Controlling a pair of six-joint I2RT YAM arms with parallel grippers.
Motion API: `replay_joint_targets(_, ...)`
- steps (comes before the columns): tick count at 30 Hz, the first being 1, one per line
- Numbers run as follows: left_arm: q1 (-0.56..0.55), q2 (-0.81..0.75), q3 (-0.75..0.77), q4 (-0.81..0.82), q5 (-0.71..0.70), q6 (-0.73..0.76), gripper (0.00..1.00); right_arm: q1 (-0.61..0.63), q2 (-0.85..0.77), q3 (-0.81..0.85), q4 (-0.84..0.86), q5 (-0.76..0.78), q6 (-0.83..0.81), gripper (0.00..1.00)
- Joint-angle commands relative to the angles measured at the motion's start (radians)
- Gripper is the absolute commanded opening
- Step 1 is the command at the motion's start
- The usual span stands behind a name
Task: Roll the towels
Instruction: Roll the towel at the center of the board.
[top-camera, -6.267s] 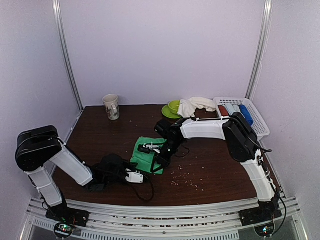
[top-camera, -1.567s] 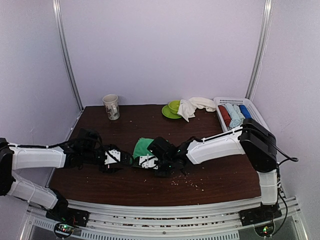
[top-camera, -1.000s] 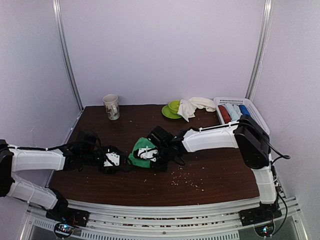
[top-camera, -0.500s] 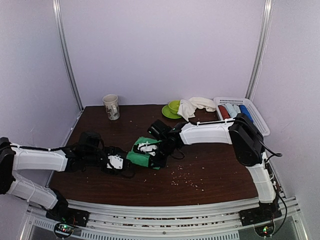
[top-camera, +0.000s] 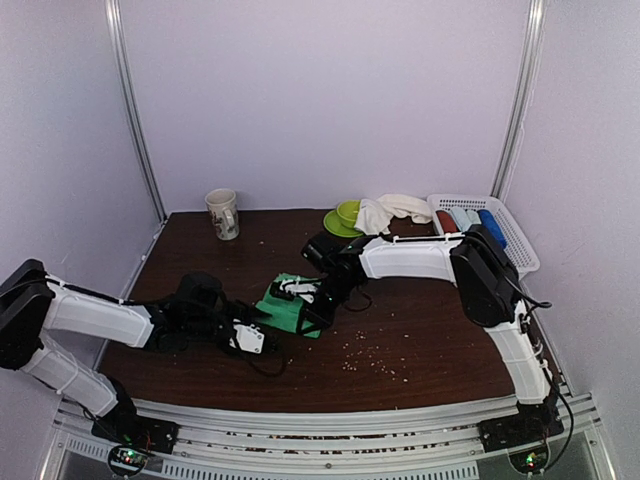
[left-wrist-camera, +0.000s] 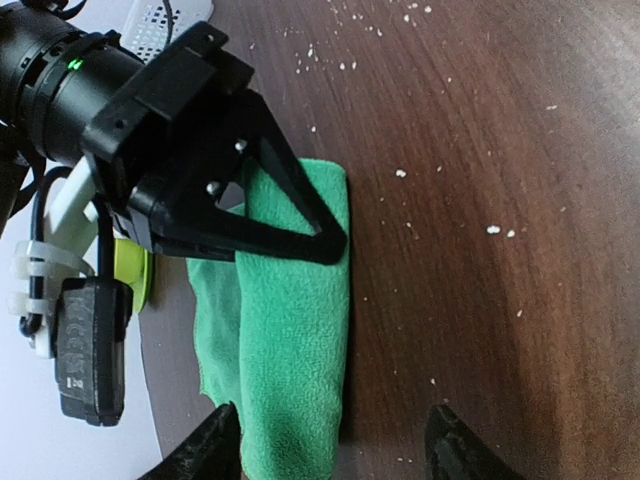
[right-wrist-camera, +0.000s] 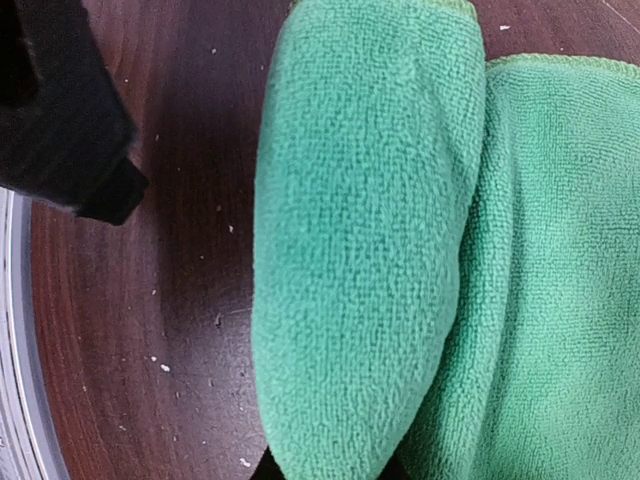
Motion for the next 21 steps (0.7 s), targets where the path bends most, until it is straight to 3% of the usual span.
replay_joint_targets(1,-0.007,0.075,0.027,0.141,-0.073,0.024,0.62,0.0,0.111,-0.003,-0.165,-0.062,0.0,0.02)
replay_joint_targets(12,-0.007,0.205,0.047,0.261,-0.154,0.038,0.54,-0.005,0.148,0.046,-0.257,-0.157,-0.053,0.02)
replay_joint_targets(21,-0.014,0.248,0.051,0.264,-0.165,0.043,0.33,-0.013,0.167,0.069,-0.3,-0.202,-0.078,0.02)
